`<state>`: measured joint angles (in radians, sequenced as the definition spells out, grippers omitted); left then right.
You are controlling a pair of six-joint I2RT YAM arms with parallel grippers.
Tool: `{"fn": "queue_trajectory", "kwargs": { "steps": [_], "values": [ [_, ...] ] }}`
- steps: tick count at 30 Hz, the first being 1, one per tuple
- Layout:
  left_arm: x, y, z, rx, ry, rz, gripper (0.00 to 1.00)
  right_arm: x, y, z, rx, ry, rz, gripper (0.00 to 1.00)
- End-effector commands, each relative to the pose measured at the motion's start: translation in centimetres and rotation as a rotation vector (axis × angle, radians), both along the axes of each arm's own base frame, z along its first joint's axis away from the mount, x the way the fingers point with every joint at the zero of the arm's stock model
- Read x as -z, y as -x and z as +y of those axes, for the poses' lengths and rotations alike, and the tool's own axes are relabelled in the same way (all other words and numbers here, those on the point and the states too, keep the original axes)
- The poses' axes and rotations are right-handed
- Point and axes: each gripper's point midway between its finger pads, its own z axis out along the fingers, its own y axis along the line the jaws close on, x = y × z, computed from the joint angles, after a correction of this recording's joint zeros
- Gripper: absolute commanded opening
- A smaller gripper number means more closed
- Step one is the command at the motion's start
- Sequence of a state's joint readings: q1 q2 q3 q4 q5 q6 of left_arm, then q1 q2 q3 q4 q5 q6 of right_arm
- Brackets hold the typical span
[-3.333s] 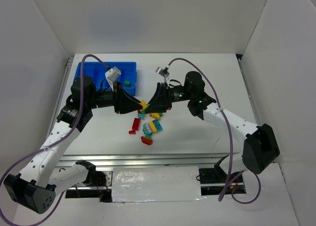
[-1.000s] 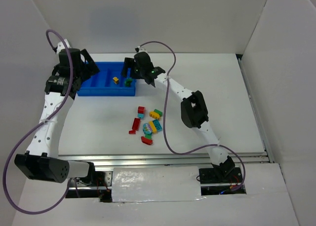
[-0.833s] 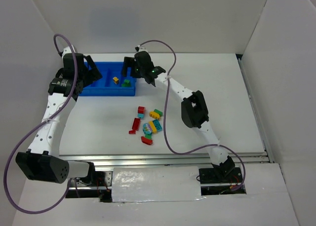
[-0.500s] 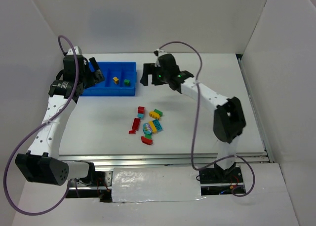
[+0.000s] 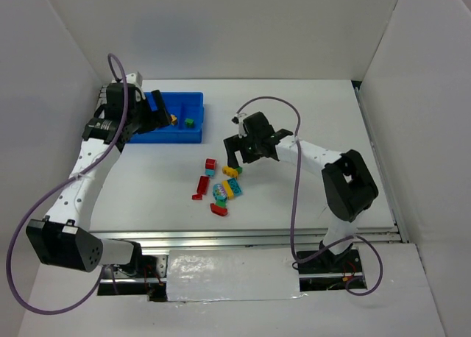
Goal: Sort the legos into containers by color
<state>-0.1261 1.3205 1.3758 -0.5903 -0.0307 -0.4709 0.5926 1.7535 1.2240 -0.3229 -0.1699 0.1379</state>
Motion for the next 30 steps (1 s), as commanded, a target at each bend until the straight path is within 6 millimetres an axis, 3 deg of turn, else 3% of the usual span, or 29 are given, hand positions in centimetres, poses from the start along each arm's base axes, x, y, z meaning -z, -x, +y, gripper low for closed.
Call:
{"fn": "queue_trajectory", "kwargs": {
  "steps": [1, 8, 19, 24, 27, 28, 30],
  "values": [
    [-1.6, -0.1, -1.1, 0.047, -0.034, -0.07, 1.0, -0.2, -0.9, 1.8, -0.083, 0.015, -0.042, 0.99],
    [-1.7, 0.2, -1.0, 0.019, -0.088, -0.068, 0.99, 1.7, -0.3, 3.6, -0.146, 0.066, -0.023, 0.96],
    [-1.8, 0.3, -1.0, 0.016, -0.093, -0.067, 1.0, 4.7, -1.7, 2.5, -0.065, 0.169, -0.004, 0.79],
    [-1.7, 0.2, -1.1, 0.017, -0.089, -0.065, 0.99, 5.1, -2.1, 1.9, -0.021, 0.199, -0.009, 0.6],
    [-1.5, 0.2, -1.3, 0.021, -0.077, -0.056, 1.0, 4.7, -2.8, 1.3, 0.03, 0.199, -0.029, 0.35],
    [-1.5, 0.1, -1.5, 0.026, -0.07, -0.058, 1.0, 4.5, -2.9, 1.0, 0.051, 0.201, -0.037, 0.11],
    [-1.1, 0.1, -2.4, 0.058, -0.031, -0.05, 1.0, 3.6, -3.6, 0.2, 0.106, 0.184, -0.057, 0.1]
  ]
}}
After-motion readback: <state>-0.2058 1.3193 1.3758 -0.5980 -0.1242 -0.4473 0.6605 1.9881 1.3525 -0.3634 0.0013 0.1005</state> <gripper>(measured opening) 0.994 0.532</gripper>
